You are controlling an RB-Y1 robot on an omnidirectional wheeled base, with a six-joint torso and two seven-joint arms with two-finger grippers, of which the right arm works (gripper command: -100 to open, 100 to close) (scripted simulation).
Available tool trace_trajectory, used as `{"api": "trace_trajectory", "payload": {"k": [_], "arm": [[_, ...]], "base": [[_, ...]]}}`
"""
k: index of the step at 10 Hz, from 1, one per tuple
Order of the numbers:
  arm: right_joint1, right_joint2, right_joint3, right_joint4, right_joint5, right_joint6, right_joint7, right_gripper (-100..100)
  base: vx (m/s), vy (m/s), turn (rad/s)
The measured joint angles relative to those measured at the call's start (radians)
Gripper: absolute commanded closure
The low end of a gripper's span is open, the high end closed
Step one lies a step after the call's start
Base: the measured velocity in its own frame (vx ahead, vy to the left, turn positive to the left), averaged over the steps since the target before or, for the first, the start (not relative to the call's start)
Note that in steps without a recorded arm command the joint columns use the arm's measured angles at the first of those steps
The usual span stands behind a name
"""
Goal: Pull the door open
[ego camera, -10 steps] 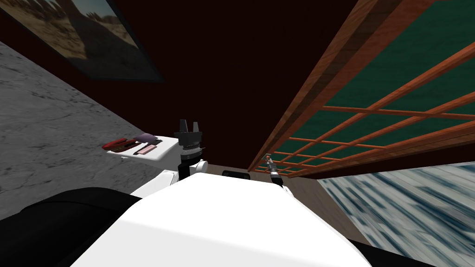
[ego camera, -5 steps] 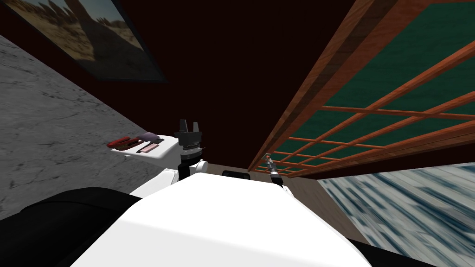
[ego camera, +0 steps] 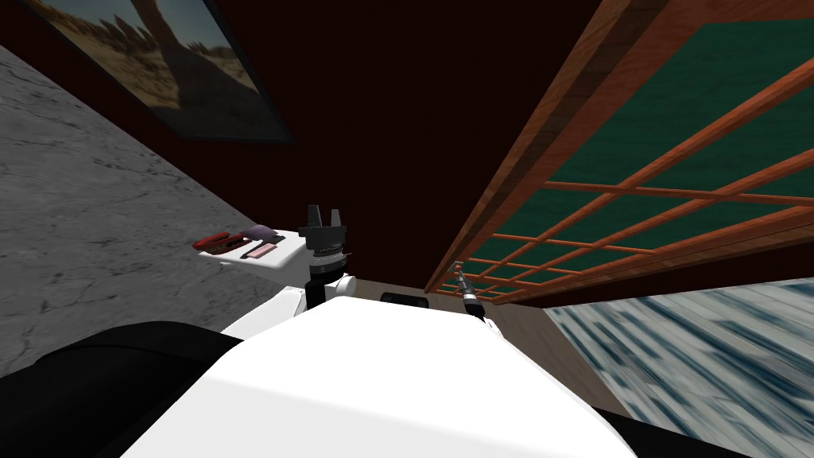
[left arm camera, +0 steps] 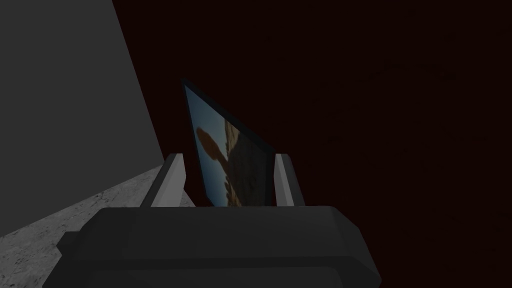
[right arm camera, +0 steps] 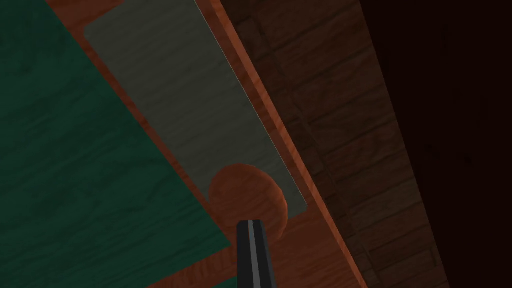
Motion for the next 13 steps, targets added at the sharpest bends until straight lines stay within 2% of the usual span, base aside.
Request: {"api": "trace_trajectory", "payload": {"k": [2,4,8,9,10,12,13], "arm": [[0.015,-0.005,-0.012,-0.001,0.017,-0.02,0.038,-100],[0.021,-0.017,-0.029,0.026,0.035,-0.058,0.098,-100],[0.06,-0.018,-0.044,-0.015,0.062,-0.07,0.158,-100],[0.071,-0.02,-0.051,-0.021,0.073,-0.079,0.186,-100],[0.068,-0.03,-0.062,0.011,0.082,-0.107,0.221,-100],[0.093,-0.028,-0.069,-0.024,0.098,-0.11,0.254,-100],[0.101,-0.032,-0.076,-0.022,0.107,-0.121,0.279,-100]], "base": [[-0.019,0.039,-0.062],[-0.024,0.036,-0.039],[-0.019,0.022,-0.041],[-0.03,0.042,-0.059],[-0.027,0.034,-0.028],[-0.025,0.031,-0.049],[-0.026,0.036,-0.05]]}}
